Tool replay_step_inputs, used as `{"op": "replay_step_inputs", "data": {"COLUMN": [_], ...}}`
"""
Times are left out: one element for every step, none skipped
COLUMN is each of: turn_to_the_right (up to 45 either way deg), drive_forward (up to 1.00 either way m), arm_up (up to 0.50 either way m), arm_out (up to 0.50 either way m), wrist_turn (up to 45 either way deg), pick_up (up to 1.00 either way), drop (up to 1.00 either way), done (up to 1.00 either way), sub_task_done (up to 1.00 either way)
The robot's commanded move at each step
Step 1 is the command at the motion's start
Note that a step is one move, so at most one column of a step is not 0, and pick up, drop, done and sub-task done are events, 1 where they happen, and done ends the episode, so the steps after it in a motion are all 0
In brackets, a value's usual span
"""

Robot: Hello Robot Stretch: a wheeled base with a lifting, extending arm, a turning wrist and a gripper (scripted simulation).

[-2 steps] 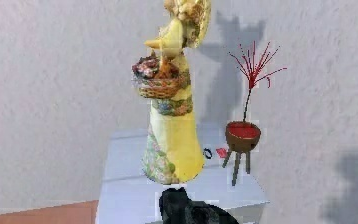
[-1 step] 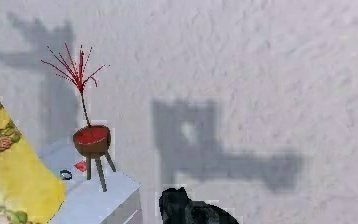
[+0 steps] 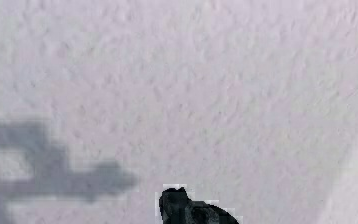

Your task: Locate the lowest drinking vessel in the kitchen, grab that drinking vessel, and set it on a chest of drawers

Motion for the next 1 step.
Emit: {"op": "replay_step_inputs", "data": {"turn_to_the_right": [45.0], "drive_forward": [0.00], "arm_up": [0.00], "arm_out": [0.00], "wrist_turn": [0.0], "pick_up": [0.00], "drop": [0.00], "done": [0.00], "sub_task_done": [0.00]}}
